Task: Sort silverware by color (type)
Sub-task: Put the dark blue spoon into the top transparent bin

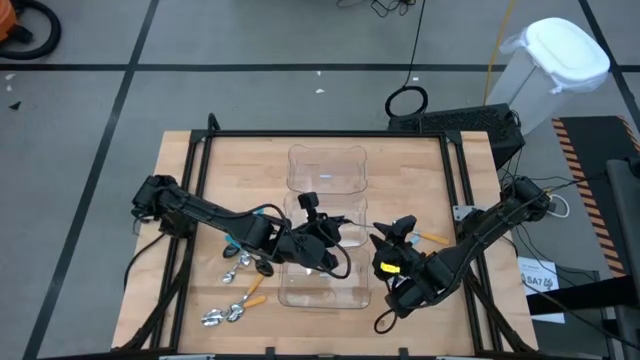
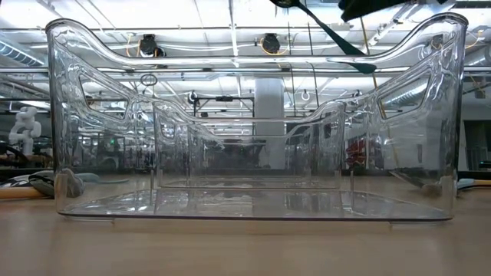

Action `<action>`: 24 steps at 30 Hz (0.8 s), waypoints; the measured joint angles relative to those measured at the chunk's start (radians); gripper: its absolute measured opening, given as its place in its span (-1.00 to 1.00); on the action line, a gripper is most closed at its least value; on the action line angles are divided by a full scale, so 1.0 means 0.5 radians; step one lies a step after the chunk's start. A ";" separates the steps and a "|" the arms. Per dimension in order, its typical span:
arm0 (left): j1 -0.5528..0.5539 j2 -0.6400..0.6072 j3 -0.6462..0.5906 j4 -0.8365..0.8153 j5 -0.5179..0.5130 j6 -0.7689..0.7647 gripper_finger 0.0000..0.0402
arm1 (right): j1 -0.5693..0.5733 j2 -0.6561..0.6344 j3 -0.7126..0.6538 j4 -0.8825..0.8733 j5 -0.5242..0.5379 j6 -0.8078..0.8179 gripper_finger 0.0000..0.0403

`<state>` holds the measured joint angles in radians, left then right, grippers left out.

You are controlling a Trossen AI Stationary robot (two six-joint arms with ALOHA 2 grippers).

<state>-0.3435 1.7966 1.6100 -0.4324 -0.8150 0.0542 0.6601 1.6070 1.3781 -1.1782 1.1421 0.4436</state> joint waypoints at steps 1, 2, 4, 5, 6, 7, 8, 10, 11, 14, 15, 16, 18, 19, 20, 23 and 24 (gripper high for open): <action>0.000 0.000 0.000 -0.001 0.000 0.022 -0.93 | 0.000 0.000 0.000 -0.015 -0.014 0.006 -0.18; 0.000 0.000 0.000 -0.001 0.000 0.043 -0.93 | 0.000 0.000 0.000 -0.021 -0.040 0.010 -0.19; 0.000 0.000 0.000 -0.001 0.000 0.075 -0.93 | 0.001 0.000 0.000 -0.025 -0.074 0.011 -0.20; 0.000 0.000 0.000 -0.008 0.000 0.095 -0.93 | 0.002 0.000 0.000 -0.027 -0.094 0.011 -0.20; 0.000 -0.010 0.000 -0.034 0.000 0.114 -0.93 | 0.002 0.000 0.000 -0.032 -0.095 0.011 -0.21; 0.000 -0.034 -0.002 -0.090 0.005 0.113 -0.93 | 0.001 0.000 0.000 -0.038 -0.095 0.014 -0.21; 0.001 -0.060 -0.004 -0.146 0.004 0.102 -0.93 | 0.004 0.000 0.000 -0.050 -0.095 0.018 -0.21; 0.023 -0.124 -0.002 -0.211 -0.005 0.078 -0.93 | 0.018 0.000 0.000 -0.061 -0.096 0.019 -0.21; 0.037 -0.169 -0.002 -0.281 -0.008 0.063 -0.93 | 0.028 0.000 0.000 -0.062 -0.099 0.019 -0.21; 0.113 -0.287 -0.002 -0.361 -0.005 0.067 -0.93 | 0.056 0.000 0.000 -0.062 -0.102 0.019 -0.21; 0.139 -0.333 -0.002 -0.408 0.020 0.071 -0.93 | 0.063 0.000 0.000 -0.064 -0.104 0.019 -0.21; 0.173 -0.382 -0.002 -0.438 0.056 0.084 -0.93 | 0.071 0.000 0.000 -0.066 -0.104 0.019 -0.21; 0.263 -0.474 -0.001 -0.420 0.192 0.121 -0.93 | 0.086 0.000 0.000 -0.077 -0.104 0.018 -0.21; 0.316 -0.517 -0.001 -0.421 0.283 0.137 -0.93 | 0.093 0.000 0.000 -0.079 -0.104 0.018 -0.21; 0.372 -0.556 -0.001 -0.423 0.375 0.153 -0.93 | 0.100 0.000 0.000 -0.085 -0.104 0.019 -0.21; 0.575 -0.638 -0.001 -0.396 0.677 0.200 -0.93 | 0.118 0.000 0.000 -0.093 -0.105 0.018 -0.21; 0.646 -0.661 -0.001 -0.396 0.774 0.207 -0.93 | 0.124 0.000 0.000 -0.098 -0.104 0.018 -0.21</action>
<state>-0.0207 1.4661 1.6096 -0.6304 -0.4278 0.1578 0.7224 1.6070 1.3781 -1.2273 1.0901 0.4526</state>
